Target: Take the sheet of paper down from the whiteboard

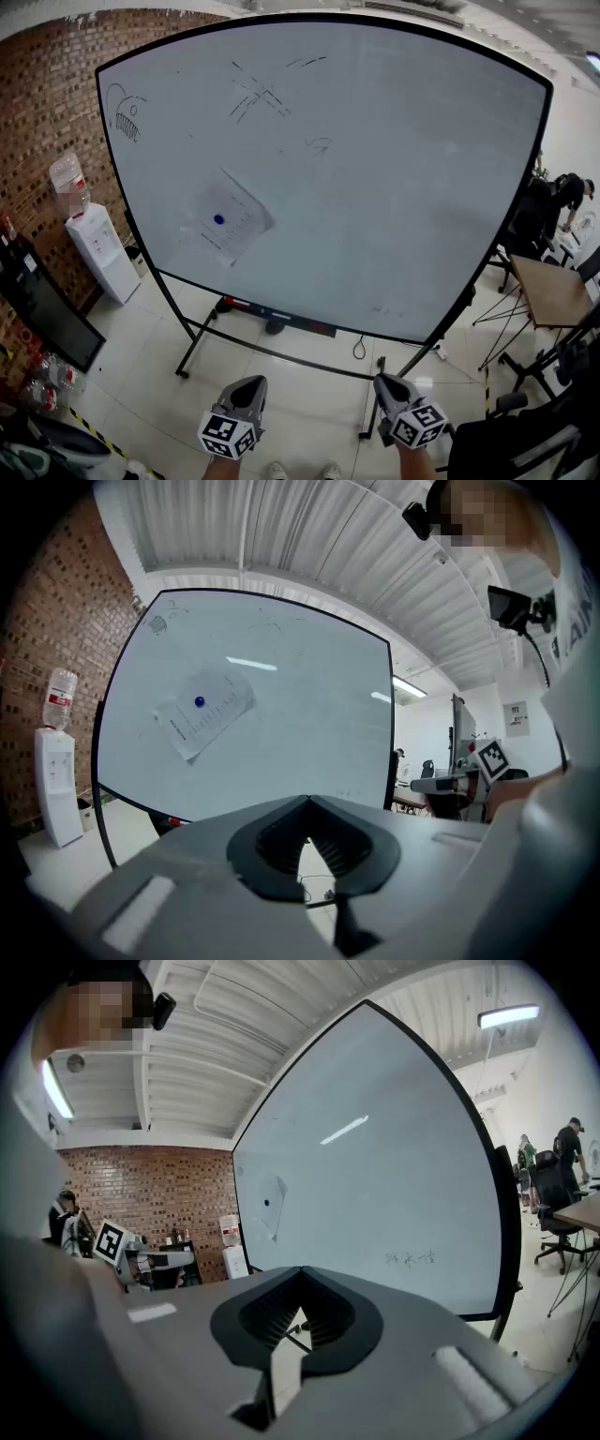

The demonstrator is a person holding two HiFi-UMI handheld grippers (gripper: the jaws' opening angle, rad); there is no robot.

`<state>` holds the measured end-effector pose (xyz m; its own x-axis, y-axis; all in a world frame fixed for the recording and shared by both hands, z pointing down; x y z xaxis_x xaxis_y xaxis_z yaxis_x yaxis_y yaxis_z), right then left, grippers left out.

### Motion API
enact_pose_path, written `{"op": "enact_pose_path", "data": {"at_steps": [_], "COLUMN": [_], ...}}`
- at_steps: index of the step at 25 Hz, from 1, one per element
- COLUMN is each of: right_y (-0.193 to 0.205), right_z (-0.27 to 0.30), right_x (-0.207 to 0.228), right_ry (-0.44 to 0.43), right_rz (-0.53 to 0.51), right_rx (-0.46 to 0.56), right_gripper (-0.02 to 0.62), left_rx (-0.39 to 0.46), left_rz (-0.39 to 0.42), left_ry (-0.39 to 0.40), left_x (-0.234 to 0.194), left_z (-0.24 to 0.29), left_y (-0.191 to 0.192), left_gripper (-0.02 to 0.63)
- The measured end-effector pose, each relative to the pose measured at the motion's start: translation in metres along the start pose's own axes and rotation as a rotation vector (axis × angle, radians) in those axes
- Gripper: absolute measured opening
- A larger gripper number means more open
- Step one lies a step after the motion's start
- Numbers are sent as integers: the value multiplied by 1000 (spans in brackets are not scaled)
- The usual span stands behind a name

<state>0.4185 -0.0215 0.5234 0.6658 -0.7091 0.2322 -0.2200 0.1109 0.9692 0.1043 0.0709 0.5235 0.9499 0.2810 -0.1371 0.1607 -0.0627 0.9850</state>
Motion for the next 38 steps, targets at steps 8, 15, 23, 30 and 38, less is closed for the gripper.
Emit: {"op": "enact_pose_path", "data": {"at_steps": [8,15,23,30,38], "right_y": [5,16,35,44,29], "right_z": [18,68,134,189,271], "right_x": [-8,-50,-119,-159,-172], "right_ry": [-14,-98,-230,-304,-362], "right_rz": [4,-7,-43,-60,-72], "right_rx": [-22,-49,-91,-104,-33], "right_gripper": [6,6,6,6,6], "left_rx": [5,22,62,87,98], "left_rz": [-10,-10,-11,-32,2], "left_ry": [-26,-96,-247,-353,-372], "left_x": [-18,-62,-142,-184,-242], "left_z": [-6,-42,-108,-150,-121], "left_y": [1,-5,-17,-18,-27], "left_gripper": [0,0,0,0,0]}}
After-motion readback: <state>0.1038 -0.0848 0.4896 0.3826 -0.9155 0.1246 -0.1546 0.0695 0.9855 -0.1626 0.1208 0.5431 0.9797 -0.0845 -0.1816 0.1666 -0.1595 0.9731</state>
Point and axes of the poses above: the fingertips, and each gripper's own axes: z forward along the fingers, x to its right, y out of its underside, the point moved 7 cm from there along -z, backward along the fingers, and after that the axes turned 13 degrees about x, right-handed, at the moved point
